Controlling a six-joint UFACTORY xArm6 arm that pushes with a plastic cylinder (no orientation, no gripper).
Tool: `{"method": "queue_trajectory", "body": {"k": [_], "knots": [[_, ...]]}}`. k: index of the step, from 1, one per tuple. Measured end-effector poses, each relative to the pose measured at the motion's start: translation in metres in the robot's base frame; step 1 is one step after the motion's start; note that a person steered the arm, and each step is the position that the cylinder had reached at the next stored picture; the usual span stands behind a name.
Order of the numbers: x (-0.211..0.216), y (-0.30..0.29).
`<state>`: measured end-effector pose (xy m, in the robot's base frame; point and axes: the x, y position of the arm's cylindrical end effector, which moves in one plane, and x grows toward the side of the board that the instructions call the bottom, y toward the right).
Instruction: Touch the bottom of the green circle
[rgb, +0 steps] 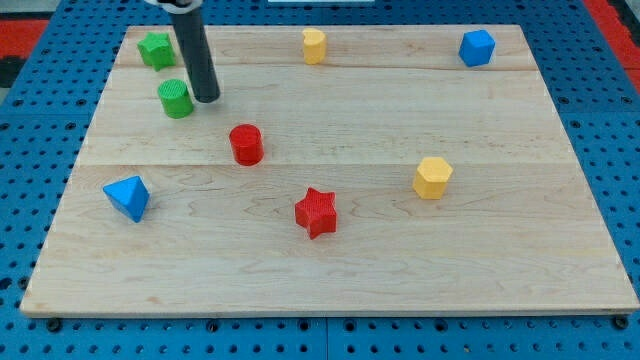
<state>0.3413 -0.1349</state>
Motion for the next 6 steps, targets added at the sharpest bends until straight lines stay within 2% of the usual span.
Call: {"method": "queue_trajectory", "body": {"k": [3, 6], "knots": [[0.036, -0.059], [0.036, -0.024]]}}
